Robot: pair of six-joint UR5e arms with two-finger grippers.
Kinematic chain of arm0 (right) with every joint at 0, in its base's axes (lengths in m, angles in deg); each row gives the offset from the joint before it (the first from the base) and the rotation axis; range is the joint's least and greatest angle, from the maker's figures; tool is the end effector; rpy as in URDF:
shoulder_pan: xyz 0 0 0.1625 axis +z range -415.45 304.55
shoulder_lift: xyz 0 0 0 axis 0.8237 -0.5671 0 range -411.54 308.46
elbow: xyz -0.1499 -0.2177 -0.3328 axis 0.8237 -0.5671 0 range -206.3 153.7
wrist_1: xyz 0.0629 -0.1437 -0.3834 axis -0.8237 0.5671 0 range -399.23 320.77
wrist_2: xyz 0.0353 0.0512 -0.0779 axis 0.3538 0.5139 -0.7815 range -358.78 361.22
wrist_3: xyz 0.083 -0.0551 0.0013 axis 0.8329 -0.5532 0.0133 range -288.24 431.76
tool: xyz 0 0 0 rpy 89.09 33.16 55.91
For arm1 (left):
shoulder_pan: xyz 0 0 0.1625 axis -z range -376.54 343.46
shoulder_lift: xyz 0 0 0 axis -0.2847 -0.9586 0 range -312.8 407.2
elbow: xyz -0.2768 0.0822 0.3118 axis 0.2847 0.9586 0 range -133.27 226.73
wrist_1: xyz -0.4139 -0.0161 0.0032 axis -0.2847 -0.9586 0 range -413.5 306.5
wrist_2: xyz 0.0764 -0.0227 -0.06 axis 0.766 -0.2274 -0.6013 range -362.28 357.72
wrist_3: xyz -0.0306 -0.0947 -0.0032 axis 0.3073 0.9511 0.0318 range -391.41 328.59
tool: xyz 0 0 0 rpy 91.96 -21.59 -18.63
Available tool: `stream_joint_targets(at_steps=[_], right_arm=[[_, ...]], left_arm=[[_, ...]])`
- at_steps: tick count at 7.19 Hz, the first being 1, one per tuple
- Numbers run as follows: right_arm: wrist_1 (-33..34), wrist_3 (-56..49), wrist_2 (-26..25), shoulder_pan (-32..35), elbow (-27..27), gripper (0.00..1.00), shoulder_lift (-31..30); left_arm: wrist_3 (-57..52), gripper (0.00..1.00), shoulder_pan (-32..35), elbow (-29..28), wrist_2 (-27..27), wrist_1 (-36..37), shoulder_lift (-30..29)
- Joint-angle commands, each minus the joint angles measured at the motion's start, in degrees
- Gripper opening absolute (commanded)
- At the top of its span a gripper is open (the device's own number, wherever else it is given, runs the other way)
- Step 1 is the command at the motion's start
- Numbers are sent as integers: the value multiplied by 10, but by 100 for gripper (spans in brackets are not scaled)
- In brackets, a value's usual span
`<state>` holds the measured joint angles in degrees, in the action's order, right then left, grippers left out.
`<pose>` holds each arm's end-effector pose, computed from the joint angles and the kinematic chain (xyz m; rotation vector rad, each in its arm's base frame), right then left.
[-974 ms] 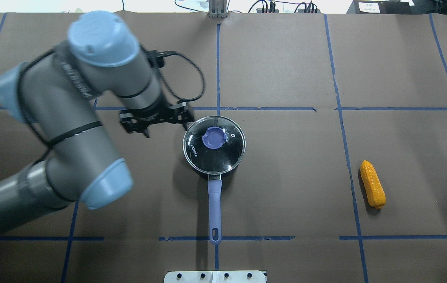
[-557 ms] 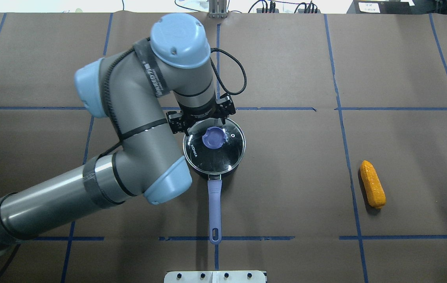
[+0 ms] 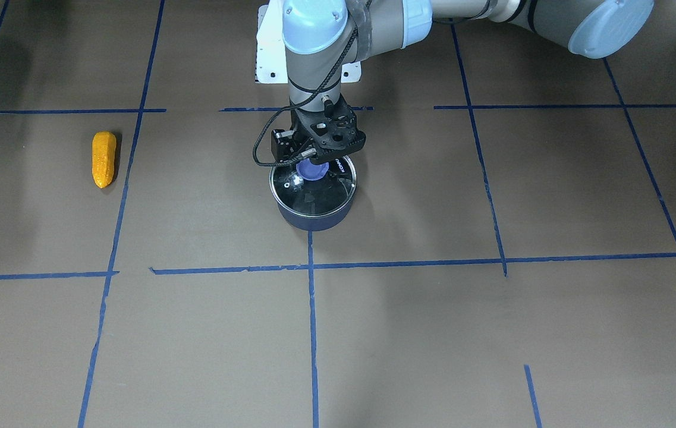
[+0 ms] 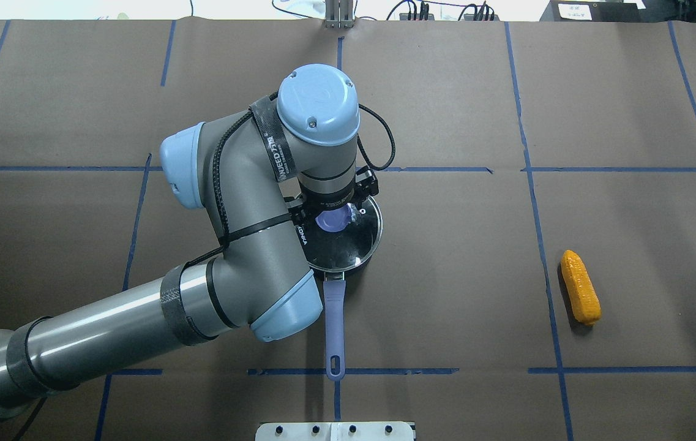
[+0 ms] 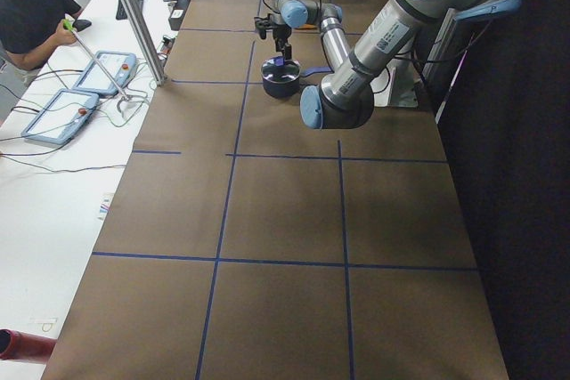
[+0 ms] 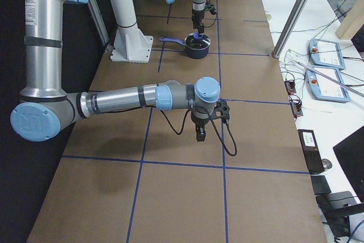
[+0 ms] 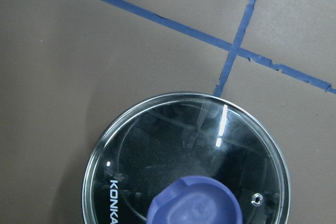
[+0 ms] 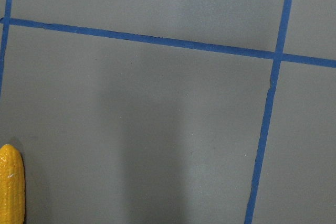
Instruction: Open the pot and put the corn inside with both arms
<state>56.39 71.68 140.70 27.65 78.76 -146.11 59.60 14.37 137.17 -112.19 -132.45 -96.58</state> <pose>0.0023 -0.4603 0.5709 0.0281 -0.8671 -0.1507 0.5572 -0.4495 0.0955 -0.1282 0.8107 -0.3949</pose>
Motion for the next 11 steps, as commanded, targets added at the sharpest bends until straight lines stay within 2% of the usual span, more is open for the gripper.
stream_joint_targets(at_steps=[1, 3, 4, 5, 6, 7, 8, 9, 10, 11], right_arm=[[0, 0, 0, 0, 0, 100, 0], [0, -1, 0, -1, 0, 100, 0], [0, 0, 0, -2, 0, 100, 0], [1, 0, 0, -2, -1, 100, 0], [0, 0, 0, -2, -1, 100, 0], [0, 0, 0, -2, -1, 100, 0], [0, 0, 0, -2, -1, 100, 0], [0, 0, 0, -3, 0, 100, 0], [0, 0, 0, -3, 0, 100, 1], [0, 2, 0, -10, 1, 100, 1]], left_arm=[[1, 100, -1, -27, 2, -35, -1], [0, 100, -2, -32, 2, -40, 0], [-2, 97, -8, -34, 2, -40, 2], [-2, 65, -8, -33, 2, -40, 2], [-3, 11, -8, -33, 3, -39, 1], [-3, 0, -8, -30, 5, -38, 0], [-3, 0, -4, -12, 7, -34, -5], [-41, 0, 26, 39, 9, -11, -5], [-105, 0, 46, 97, 10, 54, 14], [-150, 0, 54, 172, 11, 59, 90]])
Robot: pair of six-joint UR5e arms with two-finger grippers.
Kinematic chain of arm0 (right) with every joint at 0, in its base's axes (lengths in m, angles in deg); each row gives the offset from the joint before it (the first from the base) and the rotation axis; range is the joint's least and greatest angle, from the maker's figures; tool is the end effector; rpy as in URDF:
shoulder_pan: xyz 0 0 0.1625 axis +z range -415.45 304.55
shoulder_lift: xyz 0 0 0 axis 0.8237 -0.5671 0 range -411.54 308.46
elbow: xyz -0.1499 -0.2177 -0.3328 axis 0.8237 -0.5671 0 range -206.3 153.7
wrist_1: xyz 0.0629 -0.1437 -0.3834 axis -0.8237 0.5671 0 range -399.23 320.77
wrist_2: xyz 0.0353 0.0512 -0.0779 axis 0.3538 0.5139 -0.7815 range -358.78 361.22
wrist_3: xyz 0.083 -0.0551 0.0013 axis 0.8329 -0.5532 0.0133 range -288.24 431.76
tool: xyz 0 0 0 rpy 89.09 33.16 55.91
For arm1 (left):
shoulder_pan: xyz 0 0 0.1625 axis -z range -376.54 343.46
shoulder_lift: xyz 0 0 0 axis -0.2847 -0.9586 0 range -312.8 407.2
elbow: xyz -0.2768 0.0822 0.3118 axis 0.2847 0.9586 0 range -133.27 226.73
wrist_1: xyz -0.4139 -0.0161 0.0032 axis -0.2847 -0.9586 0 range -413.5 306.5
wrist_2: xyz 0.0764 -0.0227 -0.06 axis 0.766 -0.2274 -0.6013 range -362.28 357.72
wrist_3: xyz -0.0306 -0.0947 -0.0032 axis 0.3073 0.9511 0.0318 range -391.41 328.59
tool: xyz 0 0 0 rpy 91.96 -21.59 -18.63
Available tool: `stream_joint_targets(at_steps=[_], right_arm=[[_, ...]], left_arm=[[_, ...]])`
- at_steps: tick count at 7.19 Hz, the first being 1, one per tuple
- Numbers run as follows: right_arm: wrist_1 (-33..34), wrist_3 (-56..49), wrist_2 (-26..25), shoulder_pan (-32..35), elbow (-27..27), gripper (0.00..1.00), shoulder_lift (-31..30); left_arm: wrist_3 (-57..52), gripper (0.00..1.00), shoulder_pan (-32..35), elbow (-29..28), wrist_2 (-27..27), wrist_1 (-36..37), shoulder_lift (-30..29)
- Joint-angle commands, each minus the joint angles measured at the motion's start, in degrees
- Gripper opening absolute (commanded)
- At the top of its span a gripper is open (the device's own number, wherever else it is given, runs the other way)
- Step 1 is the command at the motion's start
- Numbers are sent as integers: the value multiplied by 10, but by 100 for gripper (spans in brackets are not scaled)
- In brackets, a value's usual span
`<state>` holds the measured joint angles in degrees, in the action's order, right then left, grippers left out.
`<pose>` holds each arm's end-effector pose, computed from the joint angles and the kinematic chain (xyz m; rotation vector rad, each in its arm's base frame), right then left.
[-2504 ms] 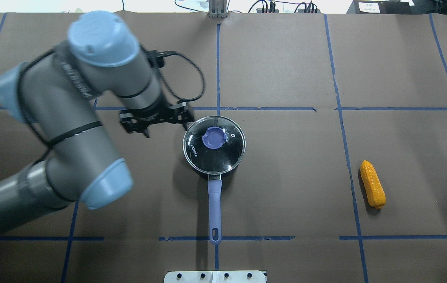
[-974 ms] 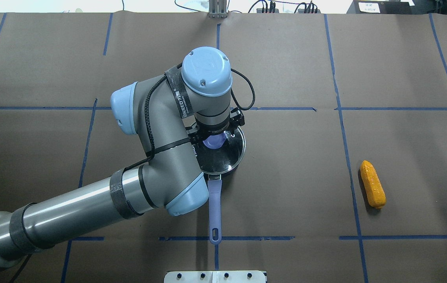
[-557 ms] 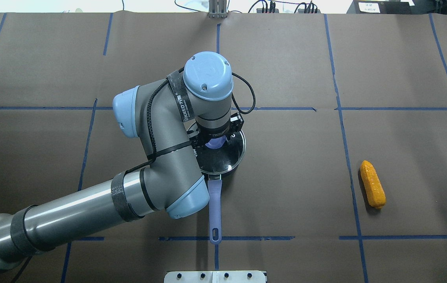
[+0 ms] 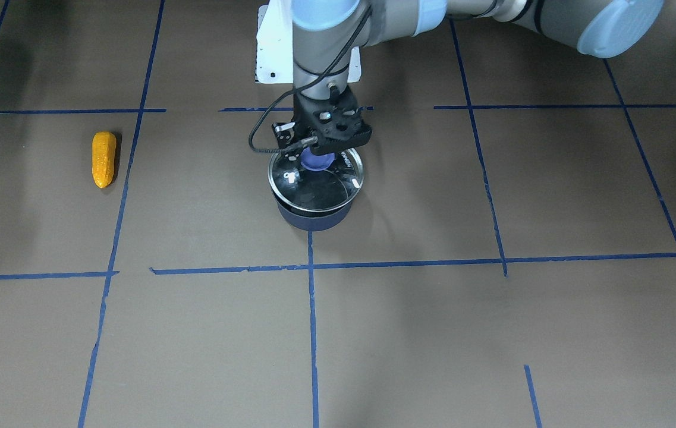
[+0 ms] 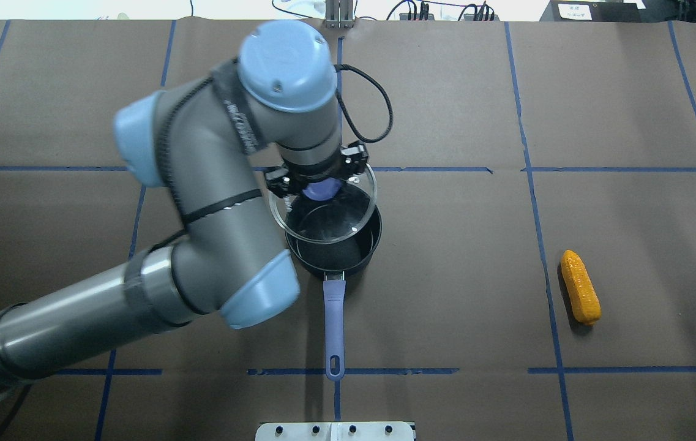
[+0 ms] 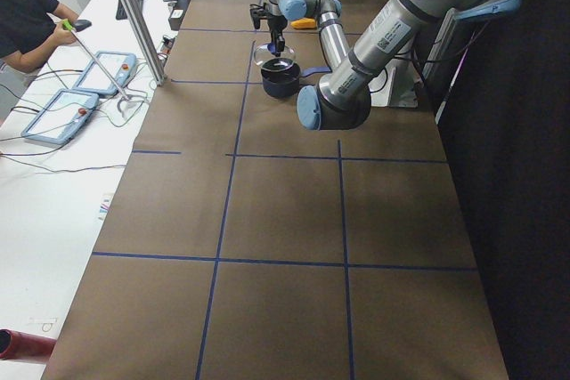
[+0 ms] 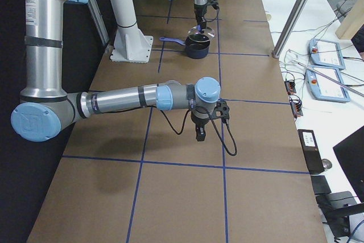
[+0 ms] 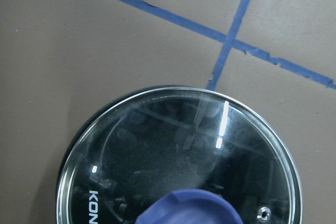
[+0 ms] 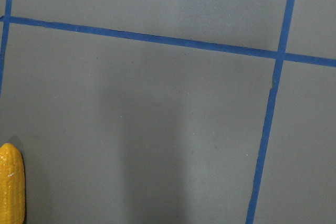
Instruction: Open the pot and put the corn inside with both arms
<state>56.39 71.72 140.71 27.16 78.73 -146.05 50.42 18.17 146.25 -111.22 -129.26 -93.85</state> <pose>-0.0017 -0.4607 0.5706 0.0246 -0.8675 -0.1583 0.4852 -0.4590 0.0810 0.0020 0.8624 -0.3007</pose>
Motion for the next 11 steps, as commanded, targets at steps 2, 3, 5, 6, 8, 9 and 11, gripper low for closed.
stream_joint_targets(at_steps=[2, 3, 5, 6, 8, 9, 11], right_arm=[[0, 3, 1, -12, 3, 100, 1], [0, 3, 1, -15, 3, 100, 1], [-20, 5, 6, -37, 1, 100, 1], [-28, 6, 11, -38, 1, 100, 0], [-29, 6, 12, -45, 1, 100, 0], [-31, 6, 13, -47, 2, 100, 1], [-31, 6, 14, -53, 3, 100, 3]], left_arm=[[-174, 0, 41, 168, -4, -22, 219], [-179, 0, 41, 161, -5, -83, 276], [-174, 0, 36, 90, -27, -166, 306], [-173, 1, 35, 78, -43, -166, 306], [-171, 6, 34, 55, -71, -167, 304], [-172, 12, 33, 47, -85, -167, 306], [-172, 23, 33, 34, -87, -167, 306]])
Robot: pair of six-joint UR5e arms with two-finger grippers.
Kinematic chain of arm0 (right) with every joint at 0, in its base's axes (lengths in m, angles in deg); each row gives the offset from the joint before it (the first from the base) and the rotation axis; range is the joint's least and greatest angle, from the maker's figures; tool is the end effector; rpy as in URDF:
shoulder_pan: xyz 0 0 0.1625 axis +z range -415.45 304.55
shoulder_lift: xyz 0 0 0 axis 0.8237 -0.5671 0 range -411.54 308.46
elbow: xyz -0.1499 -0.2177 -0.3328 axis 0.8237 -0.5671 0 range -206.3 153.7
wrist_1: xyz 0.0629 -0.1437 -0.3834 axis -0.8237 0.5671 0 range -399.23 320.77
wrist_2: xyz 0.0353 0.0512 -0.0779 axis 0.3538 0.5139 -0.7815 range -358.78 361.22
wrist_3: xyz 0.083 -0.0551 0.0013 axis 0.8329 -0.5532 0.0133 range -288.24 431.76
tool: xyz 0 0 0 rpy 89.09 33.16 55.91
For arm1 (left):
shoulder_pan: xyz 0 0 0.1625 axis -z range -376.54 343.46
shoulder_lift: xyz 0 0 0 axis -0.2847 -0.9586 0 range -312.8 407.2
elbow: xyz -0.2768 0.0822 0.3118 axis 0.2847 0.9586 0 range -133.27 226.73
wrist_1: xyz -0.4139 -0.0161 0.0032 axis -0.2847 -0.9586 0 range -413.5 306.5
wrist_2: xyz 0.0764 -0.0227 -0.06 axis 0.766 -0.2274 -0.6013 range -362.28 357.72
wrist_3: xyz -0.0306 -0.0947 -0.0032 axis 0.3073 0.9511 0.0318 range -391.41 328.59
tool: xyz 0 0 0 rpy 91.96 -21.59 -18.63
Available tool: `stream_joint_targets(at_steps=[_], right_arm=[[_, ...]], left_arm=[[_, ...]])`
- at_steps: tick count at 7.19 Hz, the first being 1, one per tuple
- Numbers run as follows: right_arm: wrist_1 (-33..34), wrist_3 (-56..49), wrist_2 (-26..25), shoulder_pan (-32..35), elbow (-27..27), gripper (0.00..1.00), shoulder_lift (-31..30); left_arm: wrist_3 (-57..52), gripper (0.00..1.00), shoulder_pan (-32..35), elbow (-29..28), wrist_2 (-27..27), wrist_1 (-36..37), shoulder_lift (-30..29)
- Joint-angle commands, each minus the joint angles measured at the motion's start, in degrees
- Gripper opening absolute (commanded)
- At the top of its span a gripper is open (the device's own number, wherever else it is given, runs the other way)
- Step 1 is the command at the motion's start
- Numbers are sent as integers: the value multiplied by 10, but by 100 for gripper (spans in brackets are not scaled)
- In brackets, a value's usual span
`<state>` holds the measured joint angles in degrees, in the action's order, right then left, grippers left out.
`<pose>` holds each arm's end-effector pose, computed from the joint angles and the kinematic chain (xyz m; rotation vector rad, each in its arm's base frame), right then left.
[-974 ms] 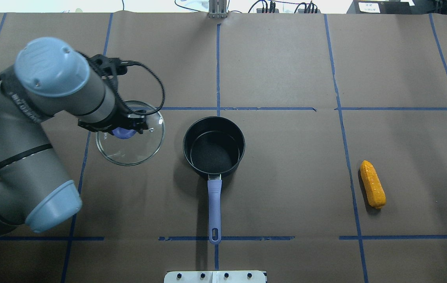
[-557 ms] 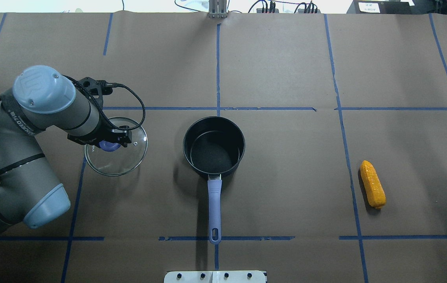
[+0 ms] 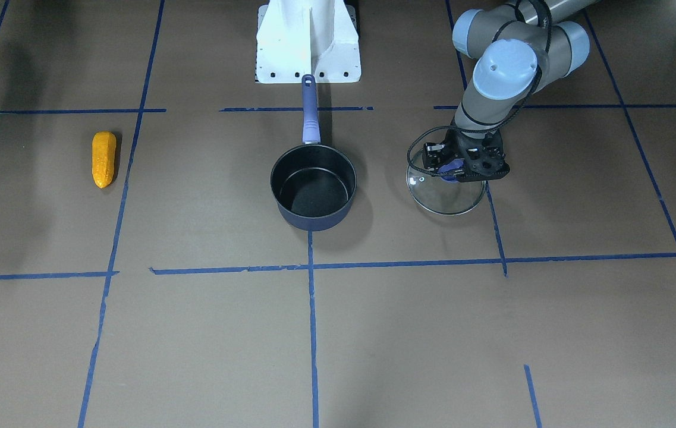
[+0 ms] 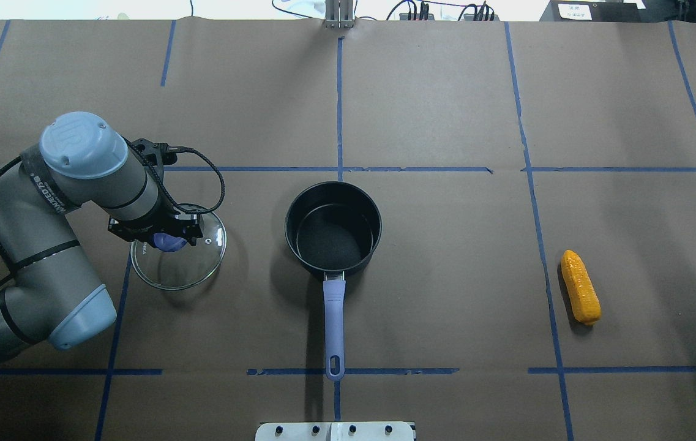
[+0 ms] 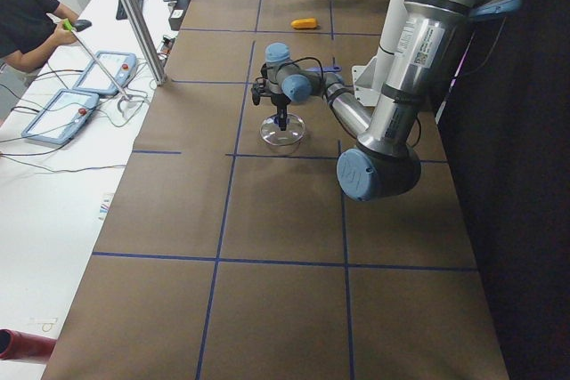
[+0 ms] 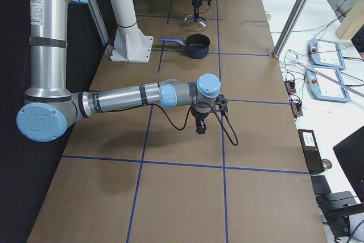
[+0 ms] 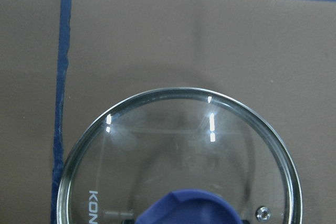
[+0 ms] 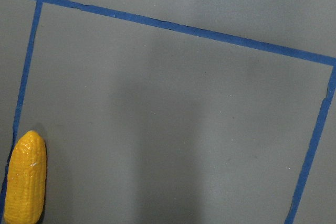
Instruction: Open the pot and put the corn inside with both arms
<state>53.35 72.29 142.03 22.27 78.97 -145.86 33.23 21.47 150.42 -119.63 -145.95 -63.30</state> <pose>-0.0432 -0.4623 0.5597 0.0368 -0.8973 -0.2558 0.4236 -0.4422 0.3516 -0.0628 0.7749 -0.0570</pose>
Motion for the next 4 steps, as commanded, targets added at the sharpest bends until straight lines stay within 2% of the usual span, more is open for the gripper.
stream_joint_targets(at_steps=[1, 2, 3, 4], right_arm=[[0, 1, 11, -12, 1, 100, 4], [-1, 30, 15, -25, 9, 100, 5], [-2, 112, 13, -59, 39, 100, 5], [-45, 223, 10, -101, 46, 100, 14]], left_arm=[[-1, 49, -1, -11, -3, 0, 1], [-4, 80, -1, -11, -3, 0, 7], [0, 100, 0, 1, -2, -4, 8], [1, 100, 5, 15, -2, -4, 15]])
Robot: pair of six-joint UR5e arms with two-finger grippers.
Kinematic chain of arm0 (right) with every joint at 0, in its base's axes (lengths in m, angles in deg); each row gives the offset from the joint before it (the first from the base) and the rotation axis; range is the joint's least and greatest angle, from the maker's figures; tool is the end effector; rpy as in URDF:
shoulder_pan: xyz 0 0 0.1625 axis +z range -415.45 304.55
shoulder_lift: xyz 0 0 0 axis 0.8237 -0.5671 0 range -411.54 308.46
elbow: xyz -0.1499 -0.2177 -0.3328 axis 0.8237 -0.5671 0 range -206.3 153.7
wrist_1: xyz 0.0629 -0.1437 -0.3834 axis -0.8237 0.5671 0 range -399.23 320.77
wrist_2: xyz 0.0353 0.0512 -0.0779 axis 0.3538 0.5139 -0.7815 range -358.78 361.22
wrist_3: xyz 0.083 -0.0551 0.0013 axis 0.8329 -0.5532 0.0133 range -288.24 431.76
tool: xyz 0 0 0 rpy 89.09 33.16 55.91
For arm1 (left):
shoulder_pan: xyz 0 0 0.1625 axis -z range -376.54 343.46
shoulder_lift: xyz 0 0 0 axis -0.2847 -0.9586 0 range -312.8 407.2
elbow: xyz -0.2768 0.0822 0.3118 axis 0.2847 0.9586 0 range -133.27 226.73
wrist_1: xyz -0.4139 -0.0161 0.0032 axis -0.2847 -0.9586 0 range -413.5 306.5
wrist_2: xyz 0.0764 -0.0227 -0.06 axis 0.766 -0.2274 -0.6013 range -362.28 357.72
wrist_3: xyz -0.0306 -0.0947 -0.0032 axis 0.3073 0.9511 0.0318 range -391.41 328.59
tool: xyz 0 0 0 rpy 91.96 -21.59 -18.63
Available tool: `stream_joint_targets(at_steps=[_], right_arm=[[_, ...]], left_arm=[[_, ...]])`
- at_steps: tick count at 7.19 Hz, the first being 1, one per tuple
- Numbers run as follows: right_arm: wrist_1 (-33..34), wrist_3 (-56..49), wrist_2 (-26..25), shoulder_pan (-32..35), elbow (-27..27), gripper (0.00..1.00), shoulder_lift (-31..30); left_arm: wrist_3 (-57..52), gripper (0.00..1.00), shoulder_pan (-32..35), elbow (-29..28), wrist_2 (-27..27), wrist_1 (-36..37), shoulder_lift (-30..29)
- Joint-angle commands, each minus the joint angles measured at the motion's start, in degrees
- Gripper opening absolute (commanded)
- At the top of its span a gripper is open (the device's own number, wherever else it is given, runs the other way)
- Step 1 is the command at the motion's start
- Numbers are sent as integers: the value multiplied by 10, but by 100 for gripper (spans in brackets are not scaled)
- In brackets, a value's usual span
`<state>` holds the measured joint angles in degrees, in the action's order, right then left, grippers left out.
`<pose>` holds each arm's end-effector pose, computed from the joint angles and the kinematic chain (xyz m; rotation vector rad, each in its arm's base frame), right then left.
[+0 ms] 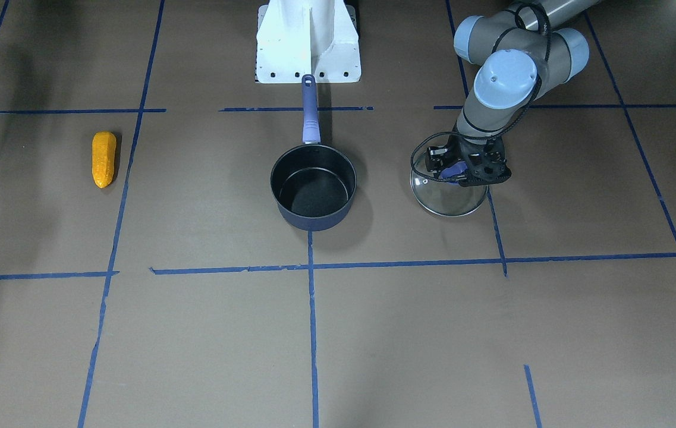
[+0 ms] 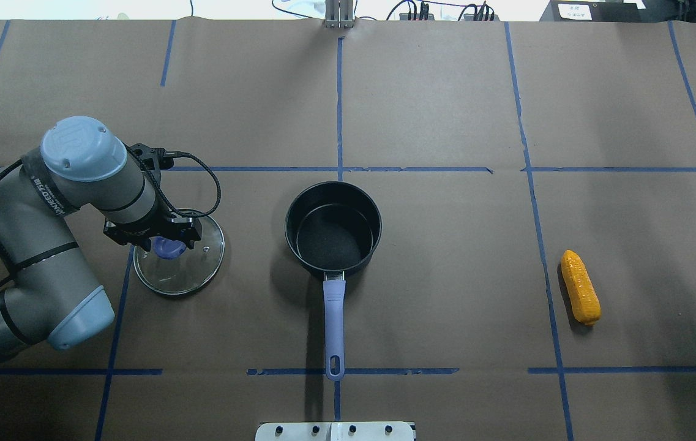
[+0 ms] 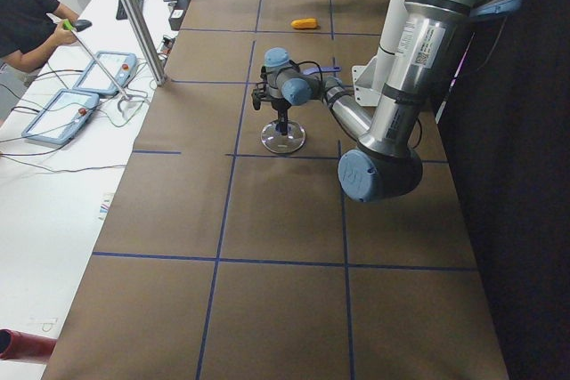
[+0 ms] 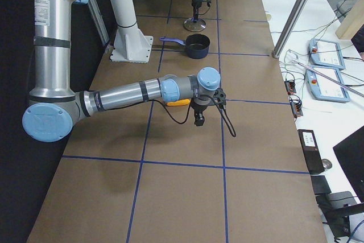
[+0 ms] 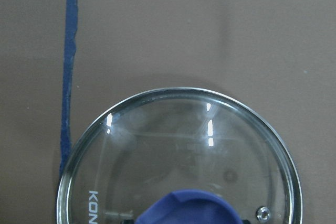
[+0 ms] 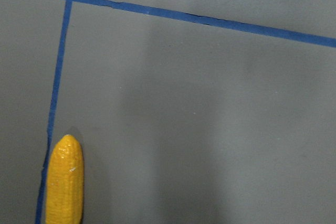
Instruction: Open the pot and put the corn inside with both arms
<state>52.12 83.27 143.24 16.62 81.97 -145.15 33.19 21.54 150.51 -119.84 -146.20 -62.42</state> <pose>-0.0906 -0.4582 0.5242 -0.0207 -0.9303 -0.2092 0.4206 -0.4404 0.3595 -0.0705 0.7691 -0.0587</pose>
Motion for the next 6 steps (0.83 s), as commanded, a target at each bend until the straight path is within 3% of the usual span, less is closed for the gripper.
stream_joint_targets(at_steps=[1, 2, 3, 4, 6], right_arm=[[-128, 261, -43, -96, 16, 100, 7], [-230, 406, -107, -165, 15, 100, 2], [-284, 506, -177, -235, 15, 100, 1], [-287, 522, -223, -281, 15, 99, 0], [-287, 523, -245, -329, 10, 99, -2]], left_arm=[[1, 100, 15, 47, 1, -1, 26], [1, 100, 31, 78, -1, 0, 45], [1, 100, 45, 85, -9, 3, 48], [1, 100, 51, 85, -18, 4, 49], [9, 100, 52, 87, -18, 4, 49]])
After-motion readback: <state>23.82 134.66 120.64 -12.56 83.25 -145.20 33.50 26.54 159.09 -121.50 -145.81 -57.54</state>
